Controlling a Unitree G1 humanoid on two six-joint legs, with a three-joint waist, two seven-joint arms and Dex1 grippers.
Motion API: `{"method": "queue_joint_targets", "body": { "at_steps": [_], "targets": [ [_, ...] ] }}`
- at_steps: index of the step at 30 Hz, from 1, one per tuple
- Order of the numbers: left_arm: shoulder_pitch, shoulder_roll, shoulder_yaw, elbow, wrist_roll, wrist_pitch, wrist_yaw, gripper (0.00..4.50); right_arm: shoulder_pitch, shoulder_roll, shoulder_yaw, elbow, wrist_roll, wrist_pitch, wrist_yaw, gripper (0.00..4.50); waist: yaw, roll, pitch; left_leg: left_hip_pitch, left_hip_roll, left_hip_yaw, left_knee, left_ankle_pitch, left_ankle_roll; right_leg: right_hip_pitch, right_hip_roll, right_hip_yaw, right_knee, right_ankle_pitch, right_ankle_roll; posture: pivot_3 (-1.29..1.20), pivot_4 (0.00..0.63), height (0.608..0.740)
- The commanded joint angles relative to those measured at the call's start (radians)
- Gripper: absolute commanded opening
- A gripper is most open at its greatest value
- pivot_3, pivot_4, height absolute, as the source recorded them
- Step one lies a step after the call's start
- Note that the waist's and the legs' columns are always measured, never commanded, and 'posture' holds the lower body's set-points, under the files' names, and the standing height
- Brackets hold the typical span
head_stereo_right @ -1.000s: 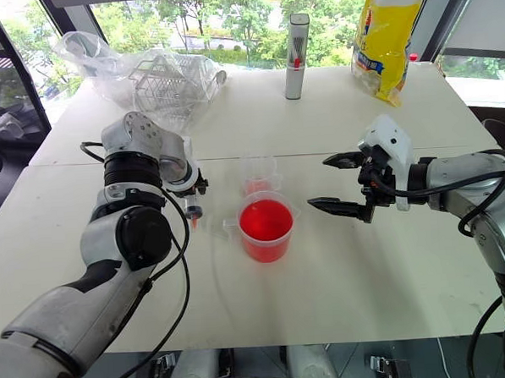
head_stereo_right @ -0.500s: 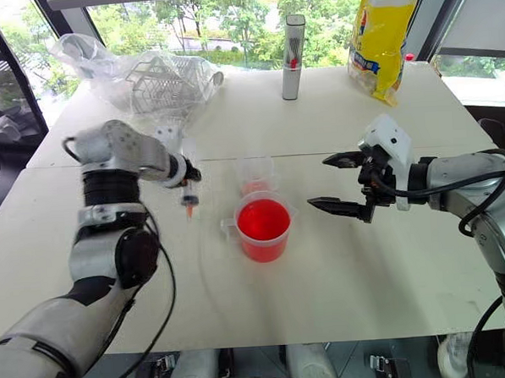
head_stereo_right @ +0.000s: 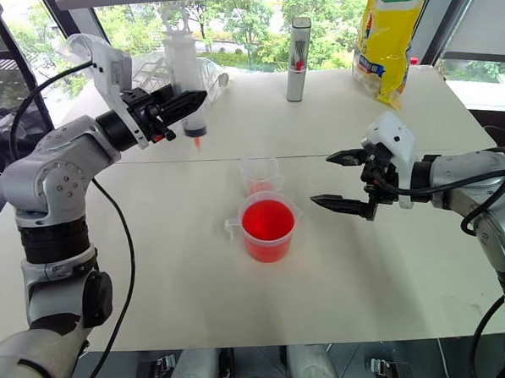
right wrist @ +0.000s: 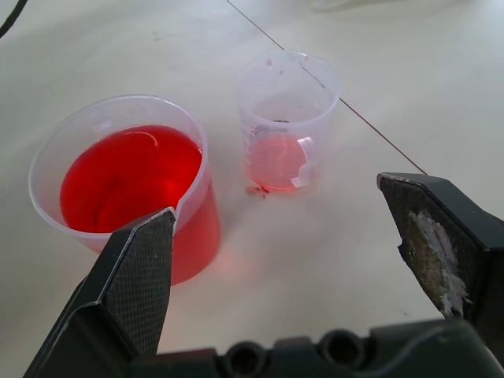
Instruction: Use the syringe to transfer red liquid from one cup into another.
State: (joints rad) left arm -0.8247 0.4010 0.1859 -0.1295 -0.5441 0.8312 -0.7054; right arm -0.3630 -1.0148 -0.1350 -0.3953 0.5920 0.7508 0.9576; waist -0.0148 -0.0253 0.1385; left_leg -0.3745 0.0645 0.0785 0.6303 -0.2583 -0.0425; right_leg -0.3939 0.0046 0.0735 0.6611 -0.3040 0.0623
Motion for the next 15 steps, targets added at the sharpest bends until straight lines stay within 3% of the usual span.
{"method": "queue_joint_targets", "body": {
  "at_steps": [1, 11, 15],
  "targets": [
    [-0.005, -0.029, -0.012, -0.036, -0.084, -0.080, -0.094, 1.33, -0.018, -0.014, -0.050, -0.004, -0.004, -0.015, -0.008, 4.50, -0.001, 0.000, 0.000, 0.000, 0.000, 0.000, 0.000, 0.000, 0.000, 0.000, 0.000, 0.000, 0.000, 0.000, 0.000, 0.00, 0.150, 0.740],
    [-0.014, -0.127, -0.033, -0.023, -0.323, -0.004, -0.181, 1.33, 0.034, -0.029, -0.114, -0.026, 0.001, 0.007, -0.032, 4.50, -0.004, 0.000, 0.000, 0.000, 0.000, -0.001, 0.000, -0.001, 0.001, 0.000, 0.001, 0.000, 0.000, 0.000, 0.000, 0.00, 0.150, 0.740],
    [0.043, -0.127, -0.109, 0.016, -0.290, -0.041, -0.252, 1.33, 0.060, -0.030, -0.143, -0.046, 0.010, 0.021, -0.044, 4.50, -0.004, 0.000, 0.000, 0.000, 0.000, -0.001, 0.000, -0.001, 0.001, 0.000, 0.001, 0.001, 0.000, 0.000, 0.000, 0.00, 0.150, 0.740]
  ]
}}
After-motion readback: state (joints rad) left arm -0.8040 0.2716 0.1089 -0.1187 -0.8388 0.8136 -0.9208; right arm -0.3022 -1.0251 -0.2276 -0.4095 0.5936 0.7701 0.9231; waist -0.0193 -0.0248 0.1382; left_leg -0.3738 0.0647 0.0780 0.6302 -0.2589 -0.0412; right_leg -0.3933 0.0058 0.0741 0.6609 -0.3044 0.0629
